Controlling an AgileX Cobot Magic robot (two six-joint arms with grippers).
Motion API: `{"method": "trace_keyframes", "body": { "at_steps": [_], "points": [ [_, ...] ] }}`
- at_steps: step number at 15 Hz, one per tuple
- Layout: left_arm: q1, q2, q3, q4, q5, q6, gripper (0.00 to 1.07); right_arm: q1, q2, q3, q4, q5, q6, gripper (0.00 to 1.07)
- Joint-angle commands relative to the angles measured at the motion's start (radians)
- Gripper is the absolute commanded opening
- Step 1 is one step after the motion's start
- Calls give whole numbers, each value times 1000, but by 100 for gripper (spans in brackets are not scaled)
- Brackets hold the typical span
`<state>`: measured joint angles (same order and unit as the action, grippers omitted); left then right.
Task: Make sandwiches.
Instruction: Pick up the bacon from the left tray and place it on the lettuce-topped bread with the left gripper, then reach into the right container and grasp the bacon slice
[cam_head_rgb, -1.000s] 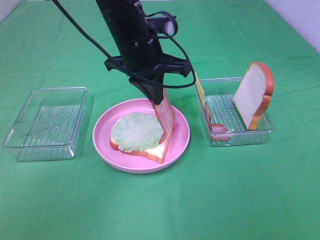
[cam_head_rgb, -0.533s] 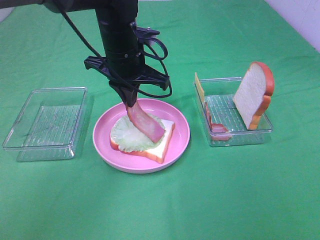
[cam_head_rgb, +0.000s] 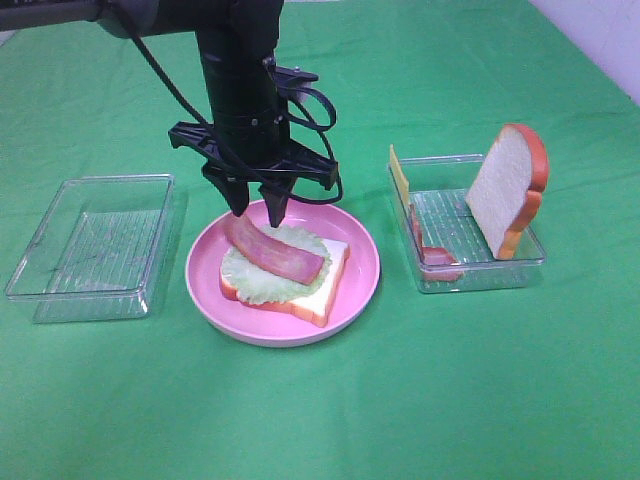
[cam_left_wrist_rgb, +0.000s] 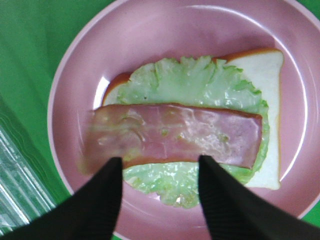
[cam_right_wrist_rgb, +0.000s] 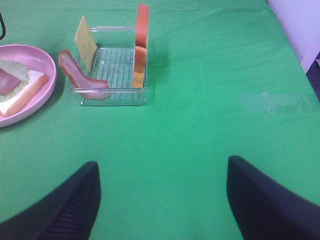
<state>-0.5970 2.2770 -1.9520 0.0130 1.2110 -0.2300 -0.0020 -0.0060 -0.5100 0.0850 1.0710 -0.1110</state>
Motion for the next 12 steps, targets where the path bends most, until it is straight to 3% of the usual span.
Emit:
{"method": "trace_keyframes", "body": {
  "at_steps": [1,4,6,12],
  "points": [
    [-3,-4,-8,64,76,60,85,-4,-14,5,-1,-12,-3,68],
    [-3,-62,-13,101,76,65,85,-4,-14,5,-1,-12,-3,68],
    [-3,-145,-13,117,75,34,85,-4,-14,5,-1,-12,-3,68],
    [-3,-433,-7,75,75,39,84,-4,-14,5,-1,-12,-3,68]
  ]
}}
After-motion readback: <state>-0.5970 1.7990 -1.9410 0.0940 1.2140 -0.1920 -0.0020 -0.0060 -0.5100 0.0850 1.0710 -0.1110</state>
